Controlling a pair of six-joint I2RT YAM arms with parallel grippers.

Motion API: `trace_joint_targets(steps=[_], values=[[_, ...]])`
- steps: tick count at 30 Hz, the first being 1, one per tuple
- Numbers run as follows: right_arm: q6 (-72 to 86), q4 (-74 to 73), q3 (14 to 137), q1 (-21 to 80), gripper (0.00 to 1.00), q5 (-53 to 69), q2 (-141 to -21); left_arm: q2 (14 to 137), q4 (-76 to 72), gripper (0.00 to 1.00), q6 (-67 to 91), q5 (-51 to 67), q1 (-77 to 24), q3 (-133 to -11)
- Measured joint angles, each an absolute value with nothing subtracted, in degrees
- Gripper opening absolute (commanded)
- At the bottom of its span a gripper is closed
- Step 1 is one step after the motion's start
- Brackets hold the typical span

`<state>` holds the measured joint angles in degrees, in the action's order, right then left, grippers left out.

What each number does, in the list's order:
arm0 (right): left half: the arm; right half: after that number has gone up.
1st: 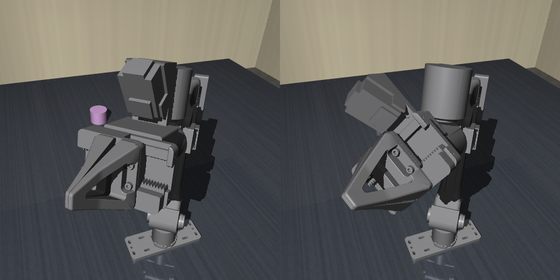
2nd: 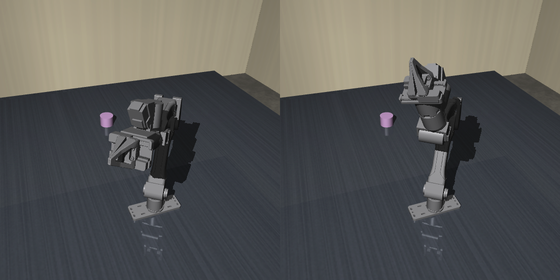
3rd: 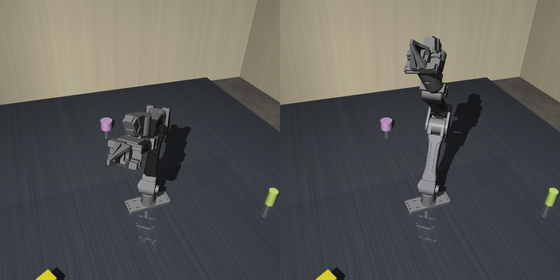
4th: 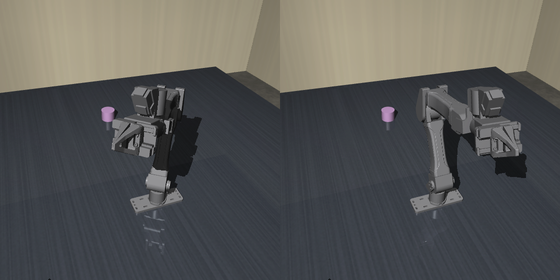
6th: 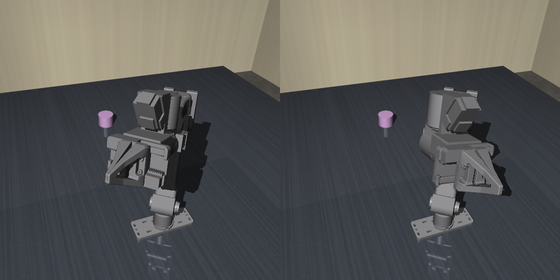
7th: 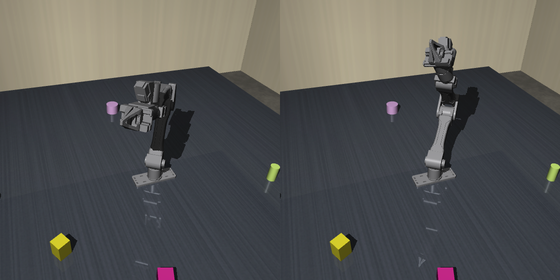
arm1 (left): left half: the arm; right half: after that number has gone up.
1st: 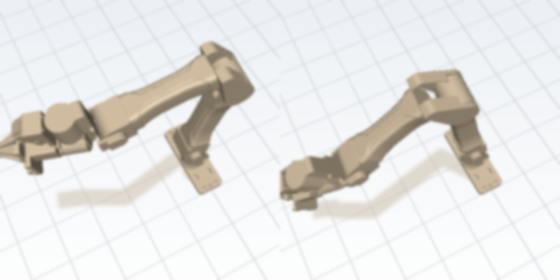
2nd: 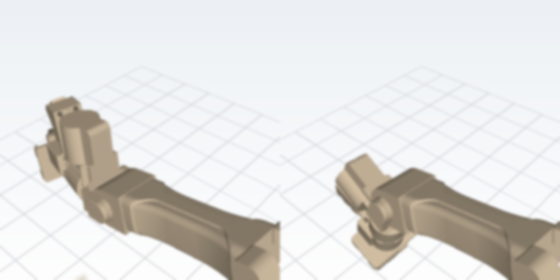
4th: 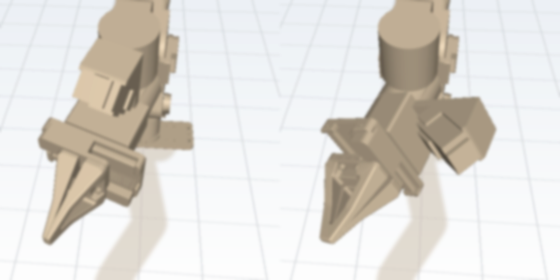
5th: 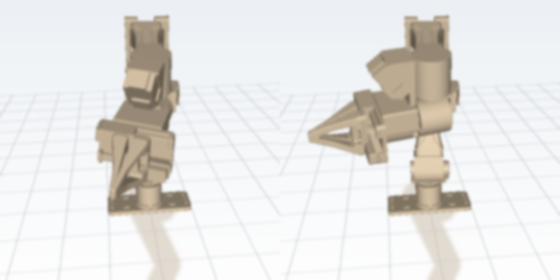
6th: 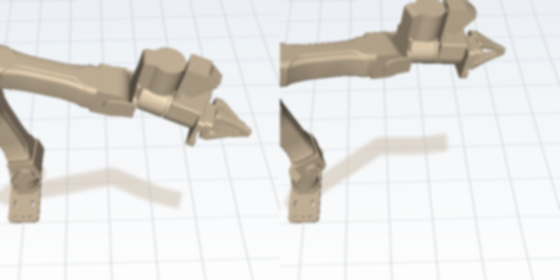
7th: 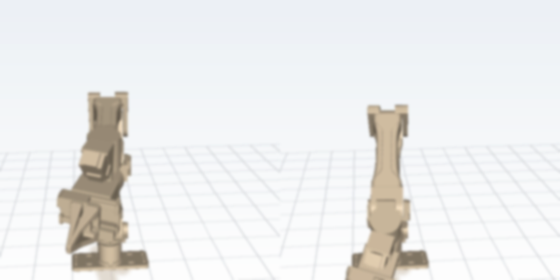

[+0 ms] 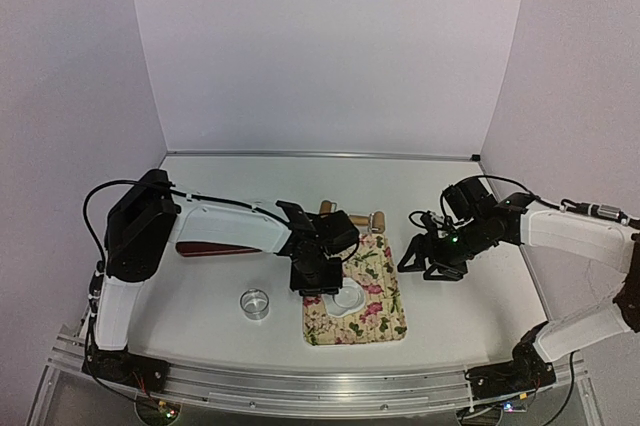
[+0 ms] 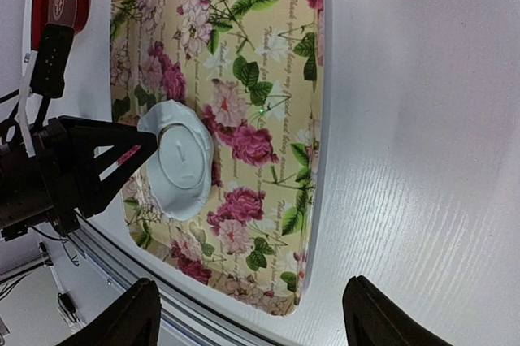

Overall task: Roll out the dumpling wrappers from the dough
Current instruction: Pick up the dumpling wrapper from the work surface.

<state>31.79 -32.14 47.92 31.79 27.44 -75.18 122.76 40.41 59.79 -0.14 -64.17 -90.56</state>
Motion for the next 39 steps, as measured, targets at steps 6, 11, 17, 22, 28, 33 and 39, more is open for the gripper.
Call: trace_joint_targets(steps=[6, 11, 17, 22, 28, 33, 39], values=[[31.8, -32.1, 47.9, 31.8, 0.69, 27.8, -75.2, 123.0, 40.3, 0.19, 59.4, 0.1, -64.1, -90.8], [31.8, -32.1, 47.9, 31.8, 0.69, 27.8, -75.2, 123.1, 39.5, 0.07, 58.7, 1.4, -64.0, -90.6], [31.7, -32.1, 47.9, 31.8, 0.69, 27.8, -75.2, 123.5, 38.5, 0.00, 58.5, 2.0, -64.0, -90.7], [31.7, -32.1, 47.9, 31.8, 0.68, 27.8, -75.2, 123.6, 38.3, 0.00, 58.2, 1.6, -64.0, -90.8], [31.6, -32.1, 47.9, 31.8, 0.68, 27.8, -75.2, 121.0, 30.3, 0.00, 55.3, 0.2, -64.0, -85.8], [31.2, -32.1, 48.1, 31.8, 0.63, 28.5, -75.9, 117.4, 24.4, 0.00, 53.4, 0.5, -64.1, -82.1], [30.8, -29.7, 48.3, 31.8, 0.49, 31.7, -77.9, 114.2, 18.4, 0.00, 52.5, 1.9, -64.4, -79.4]])
